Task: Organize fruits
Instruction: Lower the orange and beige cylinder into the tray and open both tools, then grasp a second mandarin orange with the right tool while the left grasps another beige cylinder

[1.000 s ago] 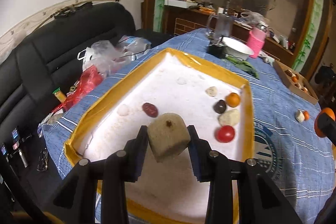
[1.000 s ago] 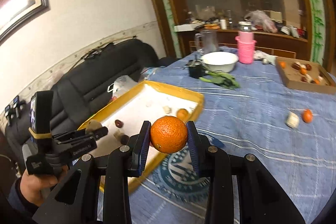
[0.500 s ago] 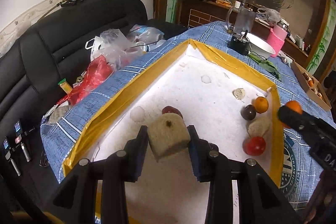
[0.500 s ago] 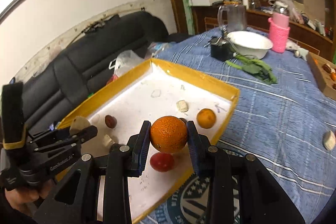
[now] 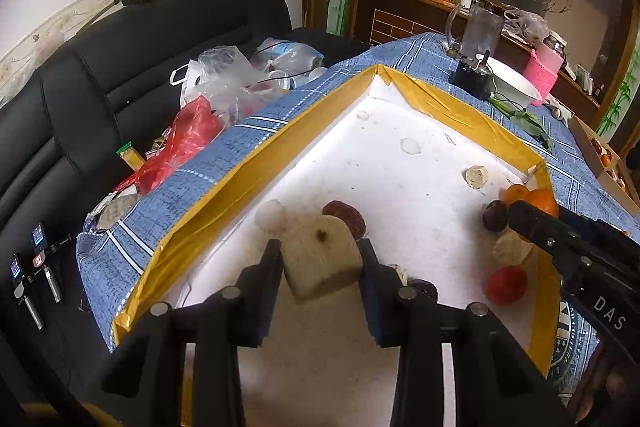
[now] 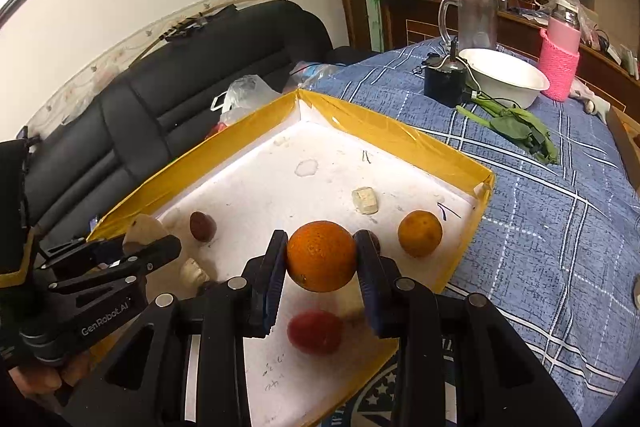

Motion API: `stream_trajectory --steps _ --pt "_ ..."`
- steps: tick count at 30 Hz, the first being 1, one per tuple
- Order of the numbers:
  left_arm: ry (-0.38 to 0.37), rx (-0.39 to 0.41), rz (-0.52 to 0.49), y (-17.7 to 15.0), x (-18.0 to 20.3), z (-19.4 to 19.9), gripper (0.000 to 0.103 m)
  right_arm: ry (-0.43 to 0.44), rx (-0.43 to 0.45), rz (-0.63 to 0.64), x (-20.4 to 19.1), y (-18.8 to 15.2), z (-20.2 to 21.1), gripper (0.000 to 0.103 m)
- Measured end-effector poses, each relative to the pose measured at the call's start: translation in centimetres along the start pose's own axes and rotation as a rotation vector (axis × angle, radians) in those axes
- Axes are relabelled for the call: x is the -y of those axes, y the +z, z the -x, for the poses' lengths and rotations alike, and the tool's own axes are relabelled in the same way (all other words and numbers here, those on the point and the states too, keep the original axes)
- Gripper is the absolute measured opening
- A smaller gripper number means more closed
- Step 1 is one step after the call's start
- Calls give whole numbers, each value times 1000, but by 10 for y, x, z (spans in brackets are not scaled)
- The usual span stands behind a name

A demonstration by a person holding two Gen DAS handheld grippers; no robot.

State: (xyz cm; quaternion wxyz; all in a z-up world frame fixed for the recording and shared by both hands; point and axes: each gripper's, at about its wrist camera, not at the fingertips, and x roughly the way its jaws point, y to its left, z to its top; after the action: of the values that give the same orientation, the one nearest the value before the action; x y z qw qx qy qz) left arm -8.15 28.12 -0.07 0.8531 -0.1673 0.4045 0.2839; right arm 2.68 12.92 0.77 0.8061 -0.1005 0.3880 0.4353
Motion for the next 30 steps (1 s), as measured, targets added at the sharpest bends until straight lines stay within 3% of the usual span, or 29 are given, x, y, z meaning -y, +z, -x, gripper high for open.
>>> stream_trajectory --steps 10,13,15,16,20,26,30 --pt "21 -12 20 0 -6 -3 40 -7 -29 15 -4 1 -12 33" --pt "32 -13 21 -3 -9 -2 40 -11 -30 9 -1 -1 -11 40" --pt "37 -17 16 -7 -9 -1 54 -20 -22 7 2 -2 -6 47" --pt "38 -15 16 -9 -9 0 70 -25 -11 4 5 -3 -1 48" --pt "25 39 7 -14 -4 17 76 -21 35 -39 22 -7 24 55" --pt "-36 157 2 -15 26 50 87 -112 108 -166 89 -35 85 70" --pt "-110 186 -107 -18 76 60 89 -268 143 -296 161 -75 134 71"
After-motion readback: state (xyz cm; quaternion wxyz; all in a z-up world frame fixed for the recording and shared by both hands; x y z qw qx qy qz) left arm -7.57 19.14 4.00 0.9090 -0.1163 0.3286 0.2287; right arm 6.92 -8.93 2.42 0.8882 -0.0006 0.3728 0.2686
